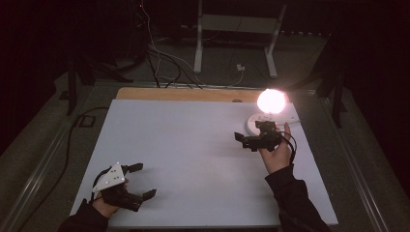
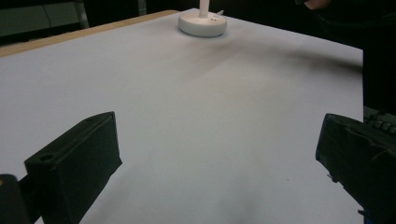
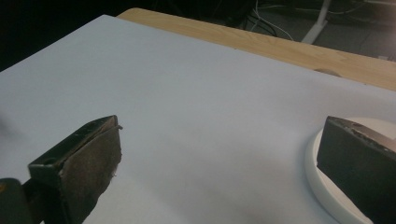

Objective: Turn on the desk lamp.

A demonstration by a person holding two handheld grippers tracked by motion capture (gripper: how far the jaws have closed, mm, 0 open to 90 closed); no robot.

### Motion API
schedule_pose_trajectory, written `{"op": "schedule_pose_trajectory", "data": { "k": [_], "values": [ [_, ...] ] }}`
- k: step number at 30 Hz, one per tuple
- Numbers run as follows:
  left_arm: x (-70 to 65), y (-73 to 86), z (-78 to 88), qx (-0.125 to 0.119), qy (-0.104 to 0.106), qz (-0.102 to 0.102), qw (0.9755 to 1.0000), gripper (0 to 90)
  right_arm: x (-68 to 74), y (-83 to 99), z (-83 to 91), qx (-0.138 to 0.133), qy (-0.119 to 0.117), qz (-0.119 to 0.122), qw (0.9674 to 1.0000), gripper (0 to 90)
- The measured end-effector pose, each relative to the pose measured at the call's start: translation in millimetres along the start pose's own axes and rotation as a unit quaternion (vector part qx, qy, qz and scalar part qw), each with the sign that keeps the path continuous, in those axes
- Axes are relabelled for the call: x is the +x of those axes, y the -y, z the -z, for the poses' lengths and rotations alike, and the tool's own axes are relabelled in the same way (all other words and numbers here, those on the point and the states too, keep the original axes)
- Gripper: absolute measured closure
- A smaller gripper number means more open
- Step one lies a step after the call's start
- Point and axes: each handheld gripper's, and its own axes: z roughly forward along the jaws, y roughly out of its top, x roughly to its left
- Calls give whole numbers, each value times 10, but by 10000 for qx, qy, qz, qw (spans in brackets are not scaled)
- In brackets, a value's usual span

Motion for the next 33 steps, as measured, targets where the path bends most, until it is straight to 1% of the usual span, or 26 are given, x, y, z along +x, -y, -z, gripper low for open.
{"op": "schedule_pose_trajectory", "data": {
  "k": [3, 8, 10, 12, 15, 20, 21, 24, 28, 30, 33],
  "values": [
    [4, 3, 3, -1, 17, -5, 10000, 3, 24, 45, 54, -70, -94, 90, 9999, 0],
    [0, 1, 6, -7, 34, -14, 10000, 3, 72, 128, 133, -96, -381, 189, 9991, 0],
    [-2, 0, 7, -4, 25, -21, 10000, 4, 91, 173, 163, -198, -418, 265, 9986, 0],
    [0, 0, 9, -15, 21, -17, 10000, 4, 112, 222, 196, -204, -465, 299, 9983, 0],
    [1, 1, 10, -14, 7, -14, 10000, 4, 146, 315, 245, -250, -428, 383, 9980, 0],
    [-7, -1, 4, 6, 9, -41, 10000, 3, 180, 488, 287, -87, -558, 471, 9973, 0],
    [-7, -1, 5, 8, 14, -47, 10000, 4, 181, 522, 291, -13, -578, 497, 9971, 0],
    [-5, 0, 8, -1, 16, -43, 10000, 4, 164, 627, 314, 79, -642, 511, 9966, 0],
    [-5, -2, 8, -7, 17, -50, 10000, 4, 143, 745, 360, 162, -658, 521, 9963, 0],
    [-8, -2, 7, -4, 26, -50, 10000, 4, 144, 806, 383, 171, -606, 606, 9962, 0],
    [-10, -3, 9, -6, 29, -56, 10000, 4, 122, 895, 410, 235, -623, 567, 9962, 0]
  ]
}}
